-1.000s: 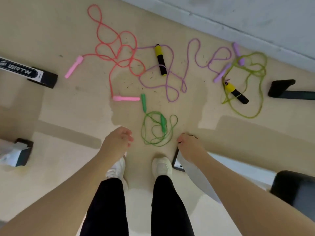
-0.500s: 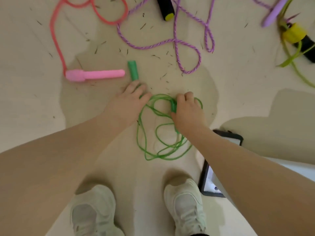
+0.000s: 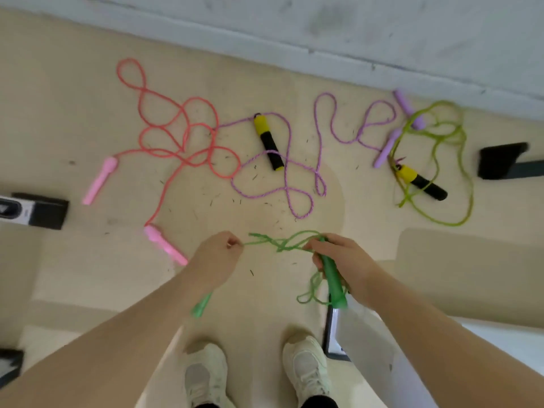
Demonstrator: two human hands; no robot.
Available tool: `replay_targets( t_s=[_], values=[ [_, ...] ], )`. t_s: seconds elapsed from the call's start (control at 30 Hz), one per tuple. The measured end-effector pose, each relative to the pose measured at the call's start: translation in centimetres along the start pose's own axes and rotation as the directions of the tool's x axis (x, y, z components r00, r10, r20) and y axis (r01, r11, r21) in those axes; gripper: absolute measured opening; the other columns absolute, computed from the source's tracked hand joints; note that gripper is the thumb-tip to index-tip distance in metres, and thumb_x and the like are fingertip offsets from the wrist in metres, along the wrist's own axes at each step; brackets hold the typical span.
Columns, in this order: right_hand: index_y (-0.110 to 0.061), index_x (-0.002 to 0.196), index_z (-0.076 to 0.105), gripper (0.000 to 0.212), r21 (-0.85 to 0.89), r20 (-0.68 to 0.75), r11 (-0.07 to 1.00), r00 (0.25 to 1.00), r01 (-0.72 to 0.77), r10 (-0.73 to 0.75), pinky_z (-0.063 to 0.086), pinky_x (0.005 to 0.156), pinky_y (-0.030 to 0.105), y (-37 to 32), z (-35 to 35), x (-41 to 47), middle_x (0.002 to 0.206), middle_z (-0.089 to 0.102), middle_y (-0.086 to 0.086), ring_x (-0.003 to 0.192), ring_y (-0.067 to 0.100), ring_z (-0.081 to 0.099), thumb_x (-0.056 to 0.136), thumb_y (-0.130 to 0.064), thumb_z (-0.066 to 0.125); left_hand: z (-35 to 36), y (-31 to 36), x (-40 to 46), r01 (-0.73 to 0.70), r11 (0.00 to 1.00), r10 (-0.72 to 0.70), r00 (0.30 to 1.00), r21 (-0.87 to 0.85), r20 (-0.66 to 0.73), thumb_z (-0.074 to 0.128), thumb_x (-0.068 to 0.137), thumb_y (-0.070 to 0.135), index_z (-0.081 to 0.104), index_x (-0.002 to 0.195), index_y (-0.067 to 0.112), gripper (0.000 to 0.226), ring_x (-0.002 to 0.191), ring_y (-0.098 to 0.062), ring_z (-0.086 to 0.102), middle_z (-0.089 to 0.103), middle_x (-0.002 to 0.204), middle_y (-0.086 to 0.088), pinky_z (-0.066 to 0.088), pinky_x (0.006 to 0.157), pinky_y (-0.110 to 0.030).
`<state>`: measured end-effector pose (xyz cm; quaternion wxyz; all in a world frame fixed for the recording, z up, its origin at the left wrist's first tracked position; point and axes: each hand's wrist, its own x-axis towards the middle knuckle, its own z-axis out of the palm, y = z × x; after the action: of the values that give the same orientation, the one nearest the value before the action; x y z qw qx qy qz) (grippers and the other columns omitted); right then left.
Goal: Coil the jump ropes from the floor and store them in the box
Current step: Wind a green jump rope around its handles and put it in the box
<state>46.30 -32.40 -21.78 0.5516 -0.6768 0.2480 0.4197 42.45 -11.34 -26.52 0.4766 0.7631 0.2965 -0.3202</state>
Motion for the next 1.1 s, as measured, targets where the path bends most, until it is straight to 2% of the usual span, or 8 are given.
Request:
replay_targets(
  t_s=[0.2,0.33,0.5,0.63,0.73,0.9,0.97,1.1],
  values=[
    [-0.011,0.075,0.044,0.019,0.333,0.111,0.931,0.975,0.148,-0.195,0.040,0.056,0.025,-14.3,-3.1,-15.4,0.060,0.051,0.011,0.052,0.017,0.047,0.094,-0.011,0.045,-9.1,15.4,-14.4,-0.089,0.884,0.063,0.995,-0.460,-0.072,0.045,0.091,0.005,0.046,0.066,0.009,0.026,0.033,-0.016,0.039,0.047,0.046,-0.002,0.031,0.038,-0.021],
    [-0.009,0.073,0.049,0.016,0.371,0.216,0.897,0.917,0.242,-0.336,0.047,0.058,0.022,-21.6,-4.4,-27.0,0.069,0.057,0.013,0.061,0.020,0.054,0.082,-0.022,0.048,-12.9,24.7,-25.8,-0.044,0.692,0.132,0.989,-0.720,0.067,0.046,0.092,0.019,0.035,0.058,0.014,0.036,0.027,-0.011,0.032,0.051,0.048,-0.006,0.019,0.031,-0.013],
    [-0.008,0.099,0.066,0.029,0.301,0.263,0.871,0.844,0.388,-0.467,0.048,0.076,0.022,-25.8,-4.9,-38.3,0.086,0.070,0.004,0.085,0.017,0.064,0.086,-0.023,0.044,-12.7,31.6,-38.4,-0.268,0.824,0.361,0.927,-0.499,0.100,0.052,0.093,0.019,0.063,0.087,0.006,0.018,0.031,-0.006,0.032,0.071,0.085,-0.007,0.025,0.034,-0.015],
    [-0.008,0.119,0.059,0.032,0.255,0.236,0.843,0.814,0.474,-0.530,0.053,0.075,0.017,-26.9,-5.4,-44.7,0.096,0.068,0.006,0.086,0.013,0.068,0.097,-0.017,0.039,-11.7,34.6,-45.0,-0.384,0.880,0.421,0.903,-0.280,0.085,0.059,0.090,0.025,0.064,0.103,0.008,0.022,0.031,-0.005,0.034,0.070,0.064,0.001,0.026,0.036,-0.016],
    [-0.016,0.123,0.057,0.031,0.132,0.267,0.818,0.775,0.559,-0.573,0.051,0.079,0.015,-27.3,-5.8,-48.1,0.099,0.068,0.003,0.088,0.005,0.067,0.099,-0.018,0.037,-11.0,35.8,-48.6,-0.466,0.869,0.485,0.869,-0.164,0.100,0.068,0.084,0.019,0.064,0.091,0.009,0.013,0.035,-0.006,0.037,0.052,0.045,0.011,0.029,0.038,-0.016],
    [-0.026,0.121,0.053,0.038,0.034,0.269,0.779,0.745,0.626,-0.610,0.041,0.060,0.018,-27.4,-8.3,-51.5,0.068,0.044,-0.003,0.056,0.006,0.045,0.095,-0.001,0.045,-10.4,37.0,-51.6,-0.440,0.822,0.476,0.880,-0.362,0.011,0.054,0.088,0.011,0.056,0.070,0.010,0.019,0.033,-0.009,0.030,0.049,0.044,0.005,0.022,0.034,-0.016],
    [-0.020,0.122,0.052,0.040,-0.003,0.257,0.812,0.785,0.584,-0.564,0.033,0.055,0.022,-26.7,-10.0,-51.9,0.065,0.040,-0.002,0.054,0.010,0.035,0.090,0.004,0.049,-11.3,36.8,-51.4,-0.394,0.764,0.429,0.902,-0.510,-0.054,0.055,0.082,0.015,0.055,0.065,0.012,0.018,0.036,-0.010,0.030,0.049,0.050,0.001,0.022,0.034,-0.016],
    [-0.018,0.111,0.057,0.033,-0.323,0.167,0.807,0.869,0.495,-0.466,0.037,0.065,0.031,-24.9,-13.9,-52.1,0.078,0.052,0.005,0.068,0.018,0.047,0.082,-0.003,0.059,-13.2,35.7,-50.5,-0.320,0.581,0.303,0.938,-0.749,-0.165,0.052,0.088,0.016,0.045,0.065,0.016,0.023,0.036,-0.006,0.036,0.044,0.043,0.006,0.032,0.039,-0.017]
  ],
)
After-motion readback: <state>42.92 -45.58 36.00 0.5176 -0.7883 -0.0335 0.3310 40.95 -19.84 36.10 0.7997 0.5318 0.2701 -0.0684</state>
